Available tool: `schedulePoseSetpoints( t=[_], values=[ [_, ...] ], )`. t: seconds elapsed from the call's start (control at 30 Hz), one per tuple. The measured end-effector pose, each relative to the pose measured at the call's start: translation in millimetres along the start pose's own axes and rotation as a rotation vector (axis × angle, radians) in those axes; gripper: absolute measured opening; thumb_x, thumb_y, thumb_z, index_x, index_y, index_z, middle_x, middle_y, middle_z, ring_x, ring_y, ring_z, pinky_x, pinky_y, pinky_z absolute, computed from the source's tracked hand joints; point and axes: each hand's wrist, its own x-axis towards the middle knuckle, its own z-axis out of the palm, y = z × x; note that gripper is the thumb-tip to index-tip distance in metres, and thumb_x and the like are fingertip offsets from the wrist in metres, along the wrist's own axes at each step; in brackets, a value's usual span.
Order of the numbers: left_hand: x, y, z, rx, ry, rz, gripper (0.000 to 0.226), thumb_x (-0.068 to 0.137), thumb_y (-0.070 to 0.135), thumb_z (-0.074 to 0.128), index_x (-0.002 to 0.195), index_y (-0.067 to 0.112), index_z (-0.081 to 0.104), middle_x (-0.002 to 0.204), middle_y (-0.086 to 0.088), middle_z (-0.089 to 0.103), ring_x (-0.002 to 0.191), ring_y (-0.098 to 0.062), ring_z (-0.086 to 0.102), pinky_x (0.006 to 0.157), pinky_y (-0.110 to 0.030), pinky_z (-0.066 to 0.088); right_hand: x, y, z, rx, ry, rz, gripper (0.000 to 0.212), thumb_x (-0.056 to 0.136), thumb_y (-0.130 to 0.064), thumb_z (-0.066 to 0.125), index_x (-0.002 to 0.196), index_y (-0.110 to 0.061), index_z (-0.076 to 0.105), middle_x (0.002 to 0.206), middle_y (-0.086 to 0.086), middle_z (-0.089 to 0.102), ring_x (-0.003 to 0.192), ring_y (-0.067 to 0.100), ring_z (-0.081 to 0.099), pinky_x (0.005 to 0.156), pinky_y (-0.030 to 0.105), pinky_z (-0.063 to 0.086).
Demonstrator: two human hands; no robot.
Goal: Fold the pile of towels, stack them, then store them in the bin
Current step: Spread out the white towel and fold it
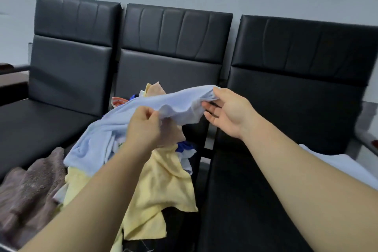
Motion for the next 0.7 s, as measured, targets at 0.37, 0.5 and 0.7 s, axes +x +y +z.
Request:
schedulePoseSetpoints(
  t=[0.37, 0.5, 0.7],
  values=[
    [-148, 49, 112, -0.055, -0.671, 0.063, 0.016, 0.093, 0.019, 0.059, 0.077, 0.02, 0.057, 0.064, 0.009, 0.054, 0.063, -0.01, 0.05, 0.063, -0.027, 0.051, -132, -10, -168, -0.253, 0.406, -0.09, 0.016, 0.1, -0.027, 0.06, 0.088, -0.022, 0.07, 0.084, 0.001, 0.07, 0.084, 0.023, 0.066, 0.073, 0.038, 0.053],
    [-174, 27, 139, 0.061, -0.869, 0.021, 0.006, 0.093, 0.024, 0.067, 0.098, 0.022, 0.063, 0.091, 0.006, 0.071, 0.081, -0.011, 0.065, 0.089, -0.048, 0.058, -160, 22, -208, -0.598, 0.386, 0.055, 0.023, 0.086, -0.037, 0.058, 0.068, -0.023, 0.056, 0.067, 0.005, 0.055, 0.065, 0.022, 0.053, 0.061, 0.033, 0.042],
    [-165, -14, 130, 0.902, -0.972, 0.163, 0.055, 0.088, 0.05, 0.067, 0.135, 0.029, 0.048, 0.129, 0.005, 0.056, 0.104, -0.015, 0.061, 0.087, -0.032, 0.054, -174, 91, -222, -0.966, 0.186, 0.22, 0.028, 0.093, -0.039, 0.071, 0.119, -0.033, 0.061, 0.119, -0.016, 0.063, 0.113, 0.007, 0.063, 0.093, 0.028, 0.051]
  ],
)
